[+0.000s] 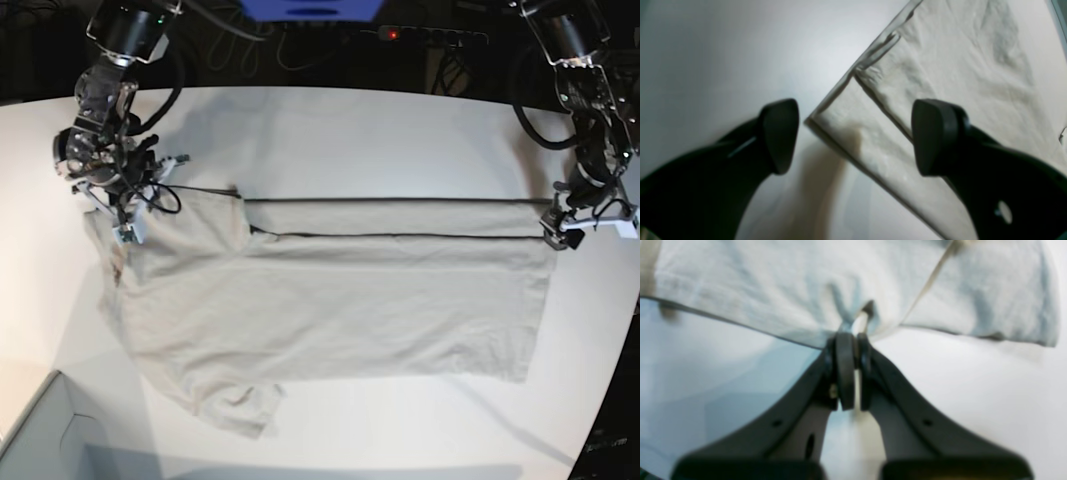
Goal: Layout the t-shirt on the table in an organized manner, then fold the t-shirt properly
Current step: 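Regrasp the folded shoulder corner with the right gripper, then slide the right gripper along the shirt side toward the hem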
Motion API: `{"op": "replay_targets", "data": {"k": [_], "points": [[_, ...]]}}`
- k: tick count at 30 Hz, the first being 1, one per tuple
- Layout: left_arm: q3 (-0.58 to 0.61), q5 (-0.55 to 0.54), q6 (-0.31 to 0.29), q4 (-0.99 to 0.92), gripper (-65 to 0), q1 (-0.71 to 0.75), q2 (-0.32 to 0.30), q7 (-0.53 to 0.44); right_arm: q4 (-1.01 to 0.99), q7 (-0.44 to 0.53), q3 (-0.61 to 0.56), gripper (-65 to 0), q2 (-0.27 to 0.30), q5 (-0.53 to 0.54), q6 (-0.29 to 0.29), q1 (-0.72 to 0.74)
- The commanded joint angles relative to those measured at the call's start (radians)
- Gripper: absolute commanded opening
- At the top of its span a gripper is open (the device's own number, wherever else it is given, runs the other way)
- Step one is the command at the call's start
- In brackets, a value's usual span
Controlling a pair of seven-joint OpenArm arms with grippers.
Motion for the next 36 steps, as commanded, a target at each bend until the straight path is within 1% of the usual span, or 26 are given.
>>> {"op": "replay_targets", "data": {"k": [1, 7, 10, 16, 23, 24, 26, 29, 31, 34, 36], "points": [[-0.004, -0.006, -0.006, 0.019, -14.1, -0.01, -0.015, -0.013, 0.041, 0.016, 0.003, -65.0, 0.009, -0.004, 0.004, 0.024], [-0.004, -0.006, -0.006, 0.019, -14.1, -0.008, -0.015, -0.013, 0.19, 0.005, -0.003, -65.0, 0.003, -0.004, 0.004, 0.08], [-0.004, -0.006, -0.006, 0.019, -14.1, -0.007, -0.015, -0.008, 0.194, 0.004, -0.012, -65.0, -0.003, -0.004, 0.004, 0.148], [-0.004, -0.006, -0.006, 0.019, -14.0, -0.005, -0.015, -0.002, 0.084, 0.012, -0.106, -65.0, 0.002, -0.004, 0.004, 0.295], [-0.004, -0.006, -0.006, 0.045, -13.8, 0.021, -0.015, -0.004, -0.14, 0.015, -0.113, -65.0, 0.003, -0.004, 0.004, 0.482], [-0.004, -0.004, -0.006, 0.046, -13.8, 0.021, -0.015, -0.004, -0.169, 0.015, -0.113, -64.8, 0.013, -0.004, 0.004, 0.498], [-0.004, 0.0, -0.006, 0.043, -13.8, 0.021, -0.015, -0.007, -0.203, 0.01, -0.132, -60.2, 0.037, -0.004, 0.004, 0.508], [-0.004, 0.003, -0.006, 0.034, -13.7, 0.016, -0.015, -0.011, -0.198, 0.015, -0.159, -49.8, 0.059, -0.004, 0.004, 0.485], [0.004, 0.003, -0.006, 0.034, -13.7, 0.012, -0.015, -0.011, -0.189, 0.015, -0.159, -42.9, 0.059, -0.002, 0.004, 0.481], [0.004, 0.005, -0.006, 0.033, -13.7, -0.011, -0.015, -0.011, -0.103, 0.009, -0.15, -35.0, 0.057, -0.001, 0.004, 0.441], [0.004, 0.005, -0.006, -0.015, -13.7, -0.033, -0.015, -0.011, -0.017, 0.015, -0.127, -32.2, 0.052, -0.001, 0.004, 0.4]]}}
